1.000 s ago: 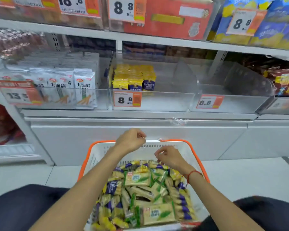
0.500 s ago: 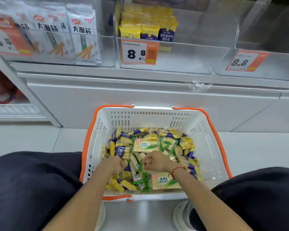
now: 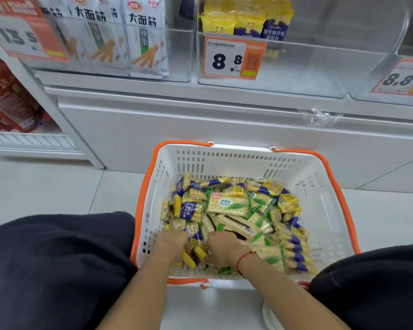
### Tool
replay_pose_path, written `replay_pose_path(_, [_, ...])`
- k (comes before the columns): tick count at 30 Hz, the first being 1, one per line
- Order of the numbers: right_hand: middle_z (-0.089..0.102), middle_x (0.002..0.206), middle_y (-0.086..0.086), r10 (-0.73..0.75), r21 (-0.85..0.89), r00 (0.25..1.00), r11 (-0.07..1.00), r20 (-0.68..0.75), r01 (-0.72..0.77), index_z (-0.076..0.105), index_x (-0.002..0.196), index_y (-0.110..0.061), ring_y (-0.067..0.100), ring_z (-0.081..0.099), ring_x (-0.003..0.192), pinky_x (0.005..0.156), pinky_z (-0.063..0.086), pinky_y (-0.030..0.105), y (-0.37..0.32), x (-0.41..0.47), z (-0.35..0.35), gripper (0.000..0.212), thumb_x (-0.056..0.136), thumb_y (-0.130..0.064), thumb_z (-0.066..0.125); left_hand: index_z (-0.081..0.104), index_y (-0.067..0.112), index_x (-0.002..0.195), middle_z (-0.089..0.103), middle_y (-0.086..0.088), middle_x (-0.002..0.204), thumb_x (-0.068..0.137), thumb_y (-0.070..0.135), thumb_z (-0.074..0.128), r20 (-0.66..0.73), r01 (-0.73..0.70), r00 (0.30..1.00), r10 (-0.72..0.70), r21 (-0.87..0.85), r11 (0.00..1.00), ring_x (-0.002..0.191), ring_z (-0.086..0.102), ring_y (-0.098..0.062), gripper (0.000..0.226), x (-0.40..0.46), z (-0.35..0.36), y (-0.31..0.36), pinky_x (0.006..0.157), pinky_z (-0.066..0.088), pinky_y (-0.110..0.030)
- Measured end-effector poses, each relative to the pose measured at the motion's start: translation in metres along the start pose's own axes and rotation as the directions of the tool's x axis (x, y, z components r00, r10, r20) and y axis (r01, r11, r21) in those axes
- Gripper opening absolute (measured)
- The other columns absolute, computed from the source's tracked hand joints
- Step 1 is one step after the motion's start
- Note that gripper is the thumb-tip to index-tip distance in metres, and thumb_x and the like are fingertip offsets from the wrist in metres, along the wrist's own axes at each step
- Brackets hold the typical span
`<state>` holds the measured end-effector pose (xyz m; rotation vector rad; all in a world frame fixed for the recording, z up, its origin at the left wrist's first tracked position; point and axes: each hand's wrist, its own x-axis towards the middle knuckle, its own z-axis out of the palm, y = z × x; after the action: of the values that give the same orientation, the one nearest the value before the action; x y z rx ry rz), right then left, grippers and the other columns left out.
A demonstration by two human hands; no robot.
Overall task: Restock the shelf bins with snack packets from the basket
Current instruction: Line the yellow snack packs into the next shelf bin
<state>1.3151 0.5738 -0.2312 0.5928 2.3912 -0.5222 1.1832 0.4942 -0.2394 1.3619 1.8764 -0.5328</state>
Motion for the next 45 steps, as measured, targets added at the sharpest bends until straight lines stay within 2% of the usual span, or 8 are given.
replay_pose_path(9, [0.029,0.06,0.0,0.159,0.681,0.987,0.718,0.04,-0.143,0.031,0.059,-0.018,0.016,0.031,0.057,0.067,0.041,0.039,0.022,-0.017,-0.03,0.04,0.095,-0.023,0.049,0.068,0.033,0.082,0.06,-0.002,0.109,0.091,-0.001,0.047,-0.282,-0.108,0.958,-0.056,-0.535,0.838,0.087,0.061,-0.022,0.041,-0.018,-0.025,-0.009,0.069,0.05,-0.031])
replay_pose_path(13, [0.04,0.093,0.004,0.351,0.935,0.934,0.349,-0.07,-0.061,0.051,0.094,-0.004,0.024,0.05,0.092,0.094,0.047,0.04,0.036,-0.039,-0.062,0.016,0.099,-0.018,0.044,0.062,0.014,0.082,0.063,-0.017,0.088,0.091,-0.015,0.045,-0.385,-0.316,0.911,-0.15,-0.883,0.347,0.073,0.063,-0.026,0.035,-0.033,-0.056,-0.004,0.055,0.056,-0.027])
replay_pose_path(18, [0.054,0.111,0.007,0.518,0.975,0.831,0.028,-0.204,0.222,0.054,0.096,-0.015,0.023,0.056,0.106,0.082,0.052,0.031,0.049,-0.068,-0.1,0.016,0.1,-0.029,0.047,0.054,0.005,0.112,0.06,-0.02,0.108,0.088,-0.016,0.049,-0.346,-0.363,0.93,-0.12,-0.916,-0.17,0.085,0.064,-0.02,0.032,-0.062,-0.101,0.015,0.065,0.056,-0.019])
replay_pose_path(26, [0.058,0.106,0.001,0.627,0.901,0.688,0.052,-0.365,0.431,0.051,0.108,-0.016,0.021,0.06,0.102,0.08,0.052,0.028,0.047,-0.09,-0.133,0.019,0.1,-0.031,0.044,0.042,0.016,0.134,0.065,-0.011,0.109,0.087,-0.004,0.06,-0.366,-0.354,0.927,-0.077,-0.791,-0.499,0.098,0.065,-0.021,0.054,-0.067,-0.126,0.036,0.076,0.052,-0.027])
replay_pose_path(31, [0.062,0.089,-0.002,0.696,0.885,0.65,-0.046,-0.304,0.462,0.054,0.106,-0.015,0.02,0.062,0.091,0.082,0.052,0.033,0.055,-0.097,-0.14,0.022,0.099,-0.034,0.047,0.037,0.037,0.138,0.037,-0.019,0.145,0.082,-0.012,0.062,-0.389,-0.408,0.912,-0.128,-0.834,-0.372,0.118,0.056,-0.028,0.079,-0.059,-0.13,0.034,0.103,0.044,-0.046])
replay_pose_path(36, [0.069,0.105,0.007,0.731,0.882,0.565,0.108,-0.384,0.459,0.063,0.114,-0.008,0.011,0.066,0.081,0.066,0.048,0.023,0.058,-0.096,-0.139,0.04,0.096,-0.041,0.049,0.023,-0.002,0.147,0.065,-0.018,0.113,0.085,-0.002,0.065,-0.327,-0.367,0.929,-0.171,-0.778,-0.51,0.105,0.064,-0.02,0.076,-0.054,-0.133,0.037,0.102,0.046,-0.031])
replay_pose_path(40, [0.07,0.093,-0.001,0.721,0.839,0.452,0.348,-0.525,0.419,0.066,0.101,-0.014,0.01,0.065,0.084,0.071,0.048,0.022,0.039,-0.094,-0.143,0.033,0.09,-0.044,0.057,0.037,0.008,0.143,0.067,-0.013,0.113,0.091,0.009,0.061,-0.323,-0.343,0.934,-0.152,-0.692,-0.636,0.104,0.064,-0.018,0.057,-0.055,-0.135,0.04,0.084,0.052,-0.027])
replay_pose_path(45, [0.06,0.068,-0.008,0.619,0.721,0.379,0.642,-0.688,0.261,0.056,0.091,-0.02,0.011,0.059,0.063,0.056,0.045,0.028,0.013,-0.097,-0.139,0.026,0.09,-0.047,0.057,0.042,0.026,0.14,0.061,-0.004,0.127,0.095,0.031,0.056,-0.329,-0.318,0.942,-0.066,-0.813,-0.488,0.111,0.061,-0.02,0.047,-0.055,-0.133,0.045,0.097,0.048,-0.043])
